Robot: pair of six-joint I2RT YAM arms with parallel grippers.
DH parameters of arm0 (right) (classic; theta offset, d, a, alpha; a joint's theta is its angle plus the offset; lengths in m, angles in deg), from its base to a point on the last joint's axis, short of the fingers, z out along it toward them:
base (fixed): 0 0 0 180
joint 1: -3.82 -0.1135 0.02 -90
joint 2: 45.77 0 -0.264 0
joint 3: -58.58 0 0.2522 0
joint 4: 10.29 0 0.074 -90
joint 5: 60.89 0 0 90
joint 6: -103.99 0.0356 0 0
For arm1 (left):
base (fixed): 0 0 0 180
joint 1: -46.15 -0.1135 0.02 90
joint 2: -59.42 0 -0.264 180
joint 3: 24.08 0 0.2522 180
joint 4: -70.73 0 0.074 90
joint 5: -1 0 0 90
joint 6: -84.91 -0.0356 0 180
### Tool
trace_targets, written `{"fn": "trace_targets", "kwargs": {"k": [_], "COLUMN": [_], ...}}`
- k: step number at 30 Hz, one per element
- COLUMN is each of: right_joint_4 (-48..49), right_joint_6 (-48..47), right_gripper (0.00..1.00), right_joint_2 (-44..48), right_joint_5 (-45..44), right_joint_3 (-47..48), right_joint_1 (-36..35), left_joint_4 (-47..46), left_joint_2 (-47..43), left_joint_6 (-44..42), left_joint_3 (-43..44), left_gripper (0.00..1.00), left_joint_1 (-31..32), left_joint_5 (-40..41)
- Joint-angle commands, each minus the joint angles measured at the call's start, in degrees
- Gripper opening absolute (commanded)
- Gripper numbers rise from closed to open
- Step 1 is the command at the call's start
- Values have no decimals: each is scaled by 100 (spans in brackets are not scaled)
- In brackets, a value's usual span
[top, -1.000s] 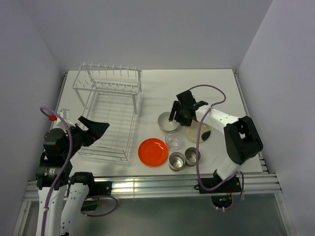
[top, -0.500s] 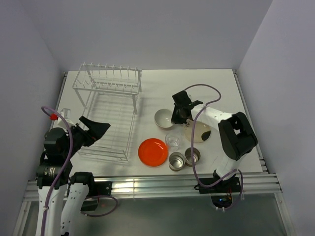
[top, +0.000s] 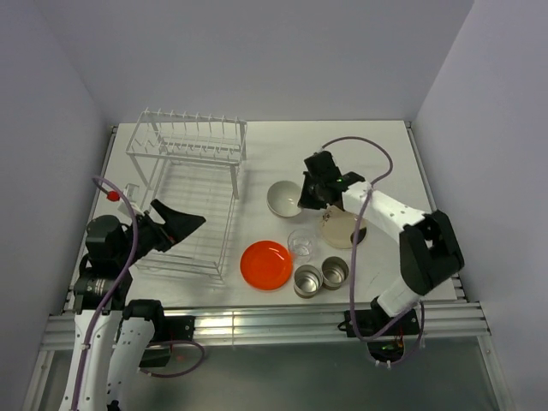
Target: Load the mixed dishes into the dish rack
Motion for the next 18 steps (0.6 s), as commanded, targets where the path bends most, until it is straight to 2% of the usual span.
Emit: {"fn": "trace_targets", "kwargs": {"k": [1,8,18], "right_joint_4": [291,317,291], "right_joint_6": [-102,-129,38], "right_gripper": [0,0,0], "right_joint_2": [1034,2159,2310], "right_joint_5": [417,787,919], "right_joint_3": [33,-258,146], "right_joint_1": [-268,-1006,-1991], "left_joint_4": [-746,-782,-1661], "left_joint_2": [194,406,274], "left_joint_6": [324,341,1132], "left_joint_3": [-169,-107,-450], "left_gripper": [99,99,99], "left_joint_1": [-26,-26,-26], "left_joint_5": [-900,-1226,-1973]}}
